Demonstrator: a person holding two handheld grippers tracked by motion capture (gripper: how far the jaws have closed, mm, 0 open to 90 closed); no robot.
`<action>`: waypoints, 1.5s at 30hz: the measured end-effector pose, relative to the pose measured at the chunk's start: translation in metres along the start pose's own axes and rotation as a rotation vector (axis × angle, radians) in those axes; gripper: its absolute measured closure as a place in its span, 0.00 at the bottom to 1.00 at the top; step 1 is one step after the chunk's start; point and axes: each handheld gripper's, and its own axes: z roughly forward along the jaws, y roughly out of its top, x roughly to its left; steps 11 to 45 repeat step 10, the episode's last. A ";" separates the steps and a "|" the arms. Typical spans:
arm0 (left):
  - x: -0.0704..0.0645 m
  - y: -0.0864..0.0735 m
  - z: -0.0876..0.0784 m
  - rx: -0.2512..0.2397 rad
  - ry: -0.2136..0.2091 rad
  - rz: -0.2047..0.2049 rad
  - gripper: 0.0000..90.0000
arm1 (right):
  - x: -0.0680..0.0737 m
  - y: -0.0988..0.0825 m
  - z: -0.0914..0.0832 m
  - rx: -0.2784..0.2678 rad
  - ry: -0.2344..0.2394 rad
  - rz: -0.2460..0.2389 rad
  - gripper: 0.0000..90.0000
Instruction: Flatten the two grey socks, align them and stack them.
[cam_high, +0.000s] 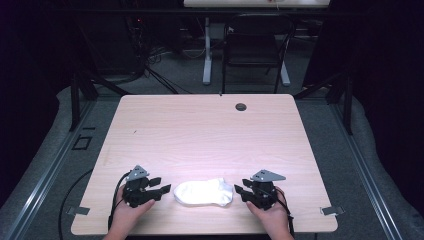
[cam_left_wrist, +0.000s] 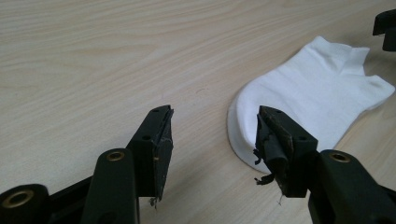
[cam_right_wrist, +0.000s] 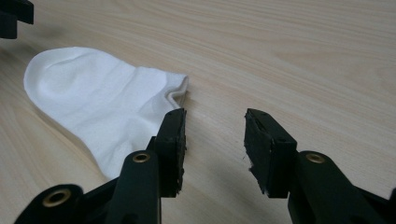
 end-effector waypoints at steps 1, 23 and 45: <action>0.001 0.000 0.000 -0.002 0.000 -0.003 0.51 | 0.000 0.000 0.000 -0.004 -0.001 0.006 0.65; 0.007 -0.001 0.003 0.010 0.016 -0.021 0.51 | -0.003 -0.001 0.002 0.000 -0.006 0.011 0.65; 0.007 -0.001 0.003 0.010 0.016 -0.021 0.51 | -0.003 -0.001 0.002 0.000 -0.006 0.011 0.65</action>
